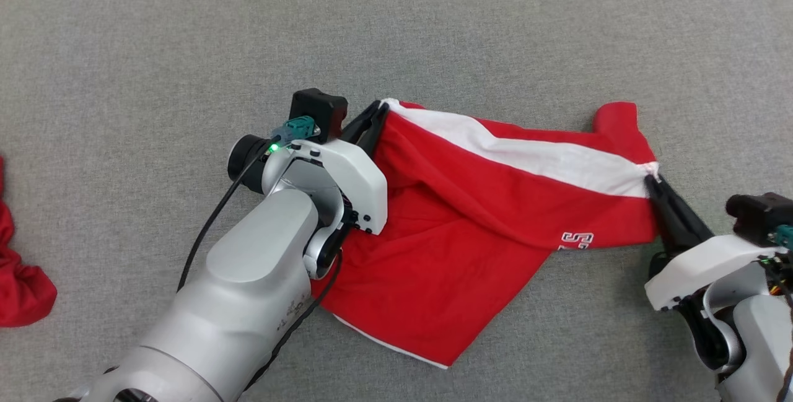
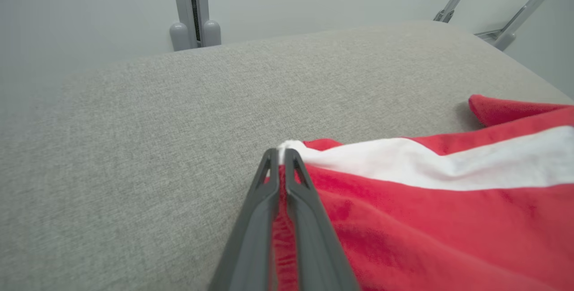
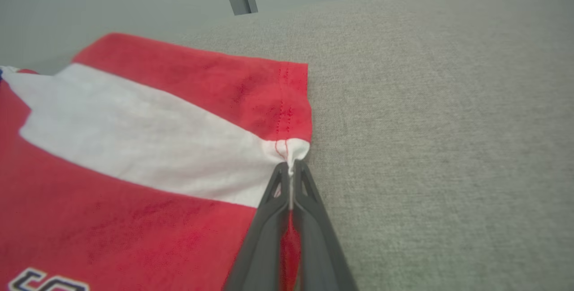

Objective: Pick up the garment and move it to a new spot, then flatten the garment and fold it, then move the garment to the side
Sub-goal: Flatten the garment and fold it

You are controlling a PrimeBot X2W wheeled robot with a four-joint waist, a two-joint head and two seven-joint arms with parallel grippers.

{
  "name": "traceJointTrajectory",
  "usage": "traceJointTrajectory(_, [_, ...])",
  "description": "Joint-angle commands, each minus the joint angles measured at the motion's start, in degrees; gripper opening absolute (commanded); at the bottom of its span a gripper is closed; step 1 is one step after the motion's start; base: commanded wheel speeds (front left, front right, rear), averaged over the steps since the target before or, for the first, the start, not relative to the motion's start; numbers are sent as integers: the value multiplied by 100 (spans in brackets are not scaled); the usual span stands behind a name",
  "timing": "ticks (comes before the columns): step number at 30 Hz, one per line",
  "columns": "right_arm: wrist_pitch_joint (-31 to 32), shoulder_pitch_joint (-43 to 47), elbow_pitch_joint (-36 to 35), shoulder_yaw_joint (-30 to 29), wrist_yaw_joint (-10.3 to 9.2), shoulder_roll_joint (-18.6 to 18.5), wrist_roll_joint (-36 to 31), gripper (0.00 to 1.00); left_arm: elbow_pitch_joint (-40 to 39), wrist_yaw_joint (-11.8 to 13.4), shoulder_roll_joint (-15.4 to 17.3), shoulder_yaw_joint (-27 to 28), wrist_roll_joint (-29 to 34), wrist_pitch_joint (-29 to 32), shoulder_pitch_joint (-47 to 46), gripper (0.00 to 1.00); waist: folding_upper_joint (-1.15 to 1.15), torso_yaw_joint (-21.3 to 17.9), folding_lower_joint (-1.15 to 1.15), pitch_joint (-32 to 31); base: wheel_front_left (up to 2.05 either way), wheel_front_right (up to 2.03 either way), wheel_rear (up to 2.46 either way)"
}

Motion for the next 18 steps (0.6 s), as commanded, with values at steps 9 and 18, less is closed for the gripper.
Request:
traceJointTrajectory(9, [-609, -88, -1060, -388, -7, -201, -207, 0, -958, 499, 484, 396, 232, -795, 86, 0, 0, -92, 0, -325, 0, 0, 0])
traceJointTrajectory(18, [-436, -483, -3045, -1039, -7, -320, -711, 0, -3572, 1351, 1378, 858, 817, -861, 292, 0, 0, -12, 0, -741, 0, 0, 0])
